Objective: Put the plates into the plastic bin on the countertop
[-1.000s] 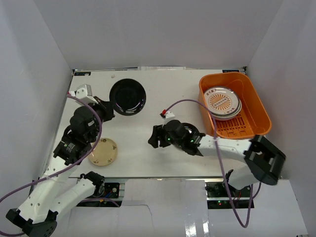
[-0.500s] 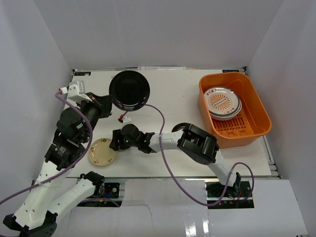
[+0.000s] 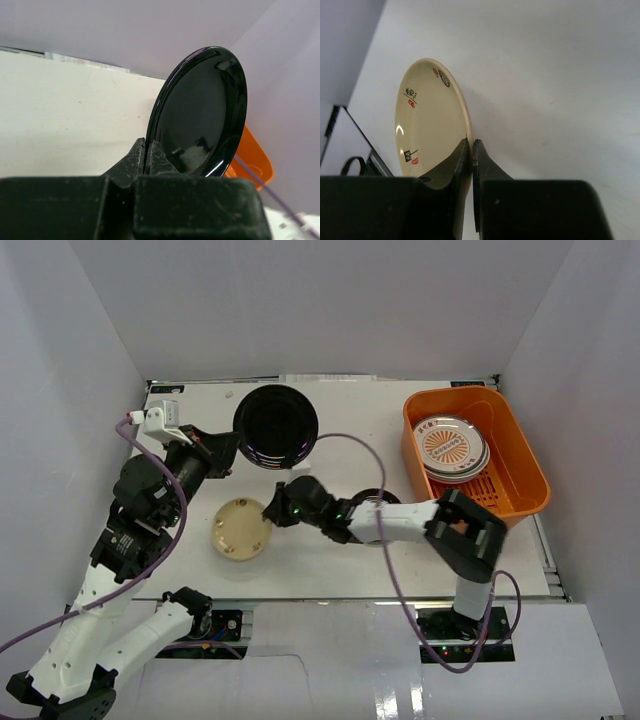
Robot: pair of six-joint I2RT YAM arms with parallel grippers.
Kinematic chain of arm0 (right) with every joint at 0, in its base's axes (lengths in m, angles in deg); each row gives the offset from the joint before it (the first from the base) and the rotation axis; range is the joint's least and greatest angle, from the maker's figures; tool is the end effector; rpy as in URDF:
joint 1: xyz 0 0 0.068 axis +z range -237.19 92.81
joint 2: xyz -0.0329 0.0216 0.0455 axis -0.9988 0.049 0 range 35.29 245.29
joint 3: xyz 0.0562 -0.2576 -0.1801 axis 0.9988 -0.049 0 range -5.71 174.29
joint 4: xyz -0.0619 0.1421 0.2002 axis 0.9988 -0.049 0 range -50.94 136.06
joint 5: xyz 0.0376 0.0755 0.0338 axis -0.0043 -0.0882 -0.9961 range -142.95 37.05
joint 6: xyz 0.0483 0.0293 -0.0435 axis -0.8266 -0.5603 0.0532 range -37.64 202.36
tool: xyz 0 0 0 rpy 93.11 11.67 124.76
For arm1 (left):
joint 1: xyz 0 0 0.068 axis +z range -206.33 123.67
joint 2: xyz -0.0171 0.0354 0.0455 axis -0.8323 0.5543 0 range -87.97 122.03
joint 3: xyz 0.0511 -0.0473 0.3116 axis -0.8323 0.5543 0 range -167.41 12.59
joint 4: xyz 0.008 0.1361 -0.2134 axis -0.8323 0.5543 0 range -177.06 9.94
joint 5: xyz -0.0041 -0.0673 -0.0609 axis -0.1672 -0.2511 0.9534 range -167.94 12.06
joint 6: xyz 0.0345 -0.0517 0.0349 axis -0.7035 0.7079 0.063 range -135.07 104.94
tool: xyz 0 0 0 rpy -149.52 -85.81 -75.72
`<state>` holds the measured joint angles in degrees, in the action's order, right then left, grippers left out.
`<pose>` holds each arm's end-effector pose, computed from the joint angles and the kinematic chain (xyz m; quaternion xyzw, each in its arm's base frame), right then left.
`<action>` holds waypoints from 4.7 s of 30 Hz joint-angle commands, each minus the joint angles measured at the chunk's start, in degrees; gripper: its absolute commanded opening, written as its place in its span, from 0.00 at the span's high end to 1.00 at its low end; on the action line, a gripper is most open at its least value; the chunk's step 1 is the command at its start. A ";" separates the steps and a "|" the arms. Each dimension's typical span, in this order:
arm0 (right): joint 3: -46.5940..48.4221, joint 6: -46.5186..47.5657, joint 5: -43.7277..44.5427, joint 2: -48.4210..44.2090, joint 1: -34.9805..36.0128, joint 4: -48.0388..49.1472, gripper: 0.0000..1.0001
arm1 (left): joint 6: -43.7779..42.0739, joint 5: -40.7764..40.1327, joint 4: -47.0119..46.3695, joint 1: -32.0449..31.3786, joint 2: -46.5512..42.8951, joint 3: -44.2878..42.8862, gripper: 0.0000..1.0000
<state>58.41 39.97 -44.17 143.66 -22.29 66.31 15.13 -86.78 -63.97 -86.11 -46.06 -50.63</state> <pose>0.1988 0.4036 0.2338 -0.1223 0.8283 0.3993 0.3736 0.1069 -0.0508 0.4594 -0.0563 0.7157 -0.2989 0.6287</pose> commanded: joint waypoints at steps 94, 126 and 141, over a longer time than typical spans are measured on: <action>-16.92 20.24 -32.95 -64.26 -51.81 -28.95 0.55 | 11.81 15.95 -32.05 -18.83 57.22 12.16 0.38; -16.74 28.60 -31.27 -48.88 -32.48 -31.16 0.03 | 16.65 18.06 -28.19 -5.20 15.58 31.14 1.00; -14.74 19.71 -21.55 -48.34 -31.15 -18.75 0.92 | 9.19 17.28 -15.72 -4.85 7.42 21.41 0.49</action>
<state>40.27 60.17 -71.30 97.37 -53.37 43.05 27.55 -68.34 -83.73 -91.29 -33.66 -23.16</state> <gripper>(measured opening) 0.111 0.387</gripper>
